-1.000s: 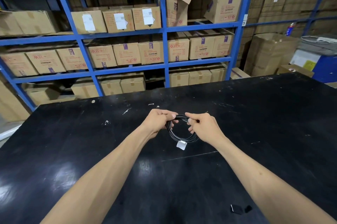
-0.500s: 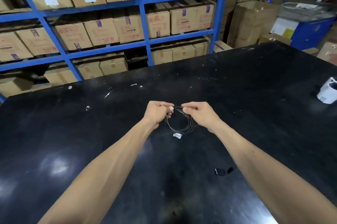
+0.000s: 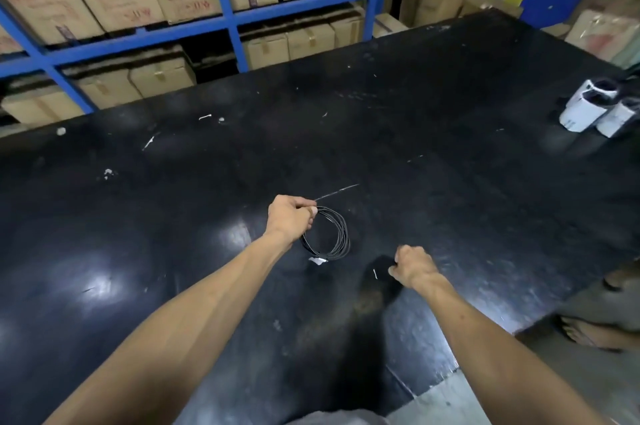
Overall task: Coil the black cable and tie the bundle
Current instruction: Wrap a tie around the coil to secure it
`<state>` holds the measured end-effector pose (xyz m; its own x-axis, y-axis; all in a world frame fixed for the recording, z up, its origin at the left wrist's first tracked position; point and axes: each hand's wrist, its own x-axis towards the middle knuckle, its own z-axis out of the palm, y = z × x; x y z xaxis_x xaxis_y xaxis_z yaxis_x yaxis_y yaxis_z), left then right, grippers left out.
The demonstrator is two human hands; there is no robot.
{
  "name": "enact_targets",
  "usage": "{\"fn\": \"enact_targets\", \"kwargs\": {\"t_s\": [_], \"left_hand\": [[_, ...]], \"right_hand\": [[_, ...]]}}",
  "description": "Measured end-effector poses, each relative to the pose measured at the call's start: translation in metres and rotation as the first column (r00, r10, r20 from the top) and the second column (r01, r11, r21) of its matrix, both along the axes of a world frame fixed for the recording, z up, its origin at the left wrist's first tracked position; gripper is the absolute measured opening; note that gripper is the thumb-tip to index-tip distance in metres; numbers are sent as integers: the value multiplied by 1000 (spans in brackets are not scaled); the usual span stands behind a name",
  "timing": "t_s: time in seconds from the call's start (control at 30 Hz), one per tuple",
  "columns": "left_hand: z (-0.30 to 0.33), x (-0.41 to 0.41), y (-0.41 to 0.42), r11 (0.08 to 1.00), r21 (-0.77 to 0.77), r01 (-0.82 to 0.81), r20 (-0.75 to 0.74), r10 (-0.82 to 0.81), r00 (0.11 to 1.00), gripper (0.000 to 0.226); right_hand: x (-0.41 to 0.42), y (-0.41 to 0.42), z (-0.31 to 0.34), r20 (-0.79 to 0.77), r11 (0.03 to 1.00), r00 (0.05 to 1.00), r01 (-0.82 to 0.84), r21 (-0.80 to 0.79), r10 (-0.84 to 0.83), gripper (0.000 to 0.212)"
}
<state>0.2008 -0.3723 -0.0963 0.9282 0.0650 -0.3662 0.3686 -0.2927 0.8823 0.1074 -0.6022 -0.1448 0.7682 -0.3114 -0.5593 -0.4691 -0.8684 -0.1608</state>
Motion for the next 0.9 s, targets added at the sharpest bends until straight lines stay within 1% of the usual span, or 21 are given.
{"fn": "enact_targets", "kwargs": {"t_s": [0.07,0.13,0.2,0.27,0.3,0.37,0.4,0.47,0.57,0.67,0.7,0.77,0.8,0.83,0.9], "left_hand": [[-3,-2,-4,1000,7,1,-8,-1,1000,15],[-4,-2,-5,1000,16,-7,-9,7,1000,14],[-4,-1,-5,999,37,-22,4,22,1000,12],[-1,1,-3,997,67,-46,34,44,998,12],[1,2,-1,995,80,-58,53,53,997,12],[7,5,4,993,94,-76,94,68,993,11],[11,7,6,992,94,-85,113,74,991,9],[18,10,10,991,81,-108,149,95,984,9],[29,11,11,991,30,-131,196,123,973,11],[38,7,8,982,-108,-158,224,179,958,10],[40,5,7,977,-143,-157,234,187,954,10],[41,2,6,977,-166,-135,259,175,950,10],[42,1,6,976,-177,-125,265,170,949,9],[43,0,6,973,-197,-120,263,170,950,8],[44,-1,7,964,-239,-115,248,175,953,7]], "right_hand": [[0,-1,-6,6,998,999,45,32,-45,32],[5,2,-6,24,989,994,102,104,-105,27],[17,6,0,61,951,980,168,259,-190,17],[33,15,13,117,866,950,210,453,-291,8],[42,20,22,149,827,934,205,524,-326,3],[61,31,40,189,765,905,193,615,-381,19],[68,39,51,214,756,894,182,629,-393,24],[78,56,69,250,747,875,171,643,-415,24],[81,85,85,203,708,869,210,674,-451,19],[76,104,87,182,713,847,281,643,-499,22],[75,108,88,172,693,827,314,649,-536,23],[78,112,88,137,609,762,381,695,-633,25],[80,113,89,107,549,725,408,730,-681,24],[82,115,90,69,473,686,422,773,-725,24],[84,117,95,-55,254,605,413,875,-795,21]]}}
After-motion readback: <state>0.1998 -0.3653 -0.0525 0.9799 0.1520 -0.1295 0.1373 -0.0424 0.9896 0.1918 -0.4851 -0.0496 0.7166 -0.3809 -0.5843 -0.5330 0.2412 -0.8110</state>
